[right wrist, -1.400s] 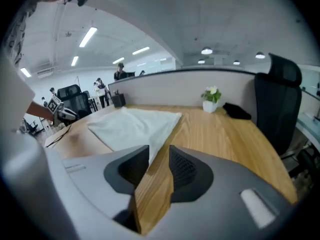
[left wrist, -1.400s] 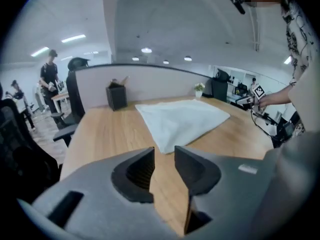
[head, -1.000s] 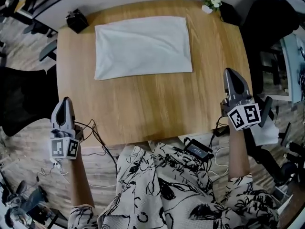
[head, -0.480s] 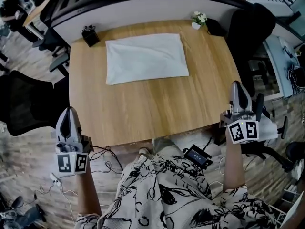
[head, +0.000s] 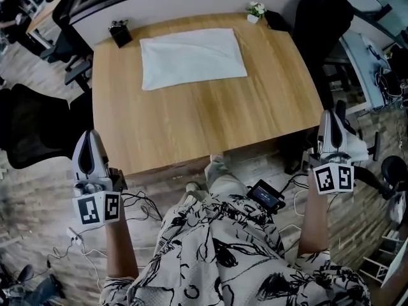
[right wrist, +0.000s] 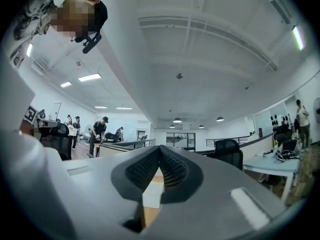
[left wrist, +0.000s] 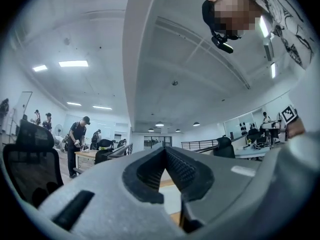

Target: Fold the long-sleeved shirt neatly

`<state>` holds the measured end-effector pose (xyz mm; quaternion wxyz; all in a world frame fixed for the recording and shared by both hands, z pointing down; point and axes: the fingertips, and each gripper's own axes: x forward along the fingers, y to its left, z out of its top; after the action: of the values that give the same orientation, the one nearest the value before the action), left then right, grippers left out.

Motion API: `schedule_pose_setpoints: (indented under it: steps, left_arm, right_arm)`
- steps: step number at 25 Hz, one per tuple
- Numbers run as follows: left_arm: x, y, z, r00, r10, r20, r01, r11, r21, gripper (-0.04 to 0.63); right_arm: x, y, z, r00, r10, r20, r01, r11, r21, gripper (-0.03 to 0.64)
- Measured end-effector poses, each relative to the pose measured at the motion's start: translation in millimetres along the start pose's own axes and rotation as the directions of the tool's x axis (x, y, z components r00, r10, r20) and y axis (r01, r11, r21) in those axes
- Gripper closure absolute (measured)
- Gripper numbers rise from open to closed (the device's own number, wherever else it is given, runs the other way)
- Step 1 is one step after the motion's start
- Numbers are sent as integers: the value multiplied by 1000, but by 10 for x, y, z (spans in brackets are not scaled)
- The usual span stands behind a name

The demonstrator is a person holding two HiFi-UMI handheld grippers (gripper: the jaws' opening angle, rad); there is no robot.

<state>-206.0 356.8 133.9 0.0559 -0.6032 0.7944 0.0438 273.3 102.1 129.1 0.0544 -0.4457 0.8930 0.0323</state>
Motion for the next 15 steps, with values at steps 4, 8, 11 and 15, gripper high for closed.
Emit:
schedule_pose_setpoints:
  steps: [4, 8, 11, 15]
  left_arm:
    - [-229, 51, 67, 999, 37, 3, -37, 999, 21, 592]
    - [-416, -58, 101, 999, 52, -13, -51, 998, 32, 592]
    - [-521, -170, 120, 997, 70, -17, -69, 995, 67, 592]
    - [-577, -333, 83, 995, 93, -29, -90, 993, 77, 592]
  right_arm:
    - [-220, 13, 23, 1000, -16, 11, 16, 1000, 6, 611]
    - [-337, -41, 47, 1000, -9, 7, 9, 1000, -12, 611]
    - [-335, -105, 10, 1000, 13, 3, -13, 1000, -8, 611]
    - [-338, -250, -29, 999, 35, -3, -35, 999, 17, 611]
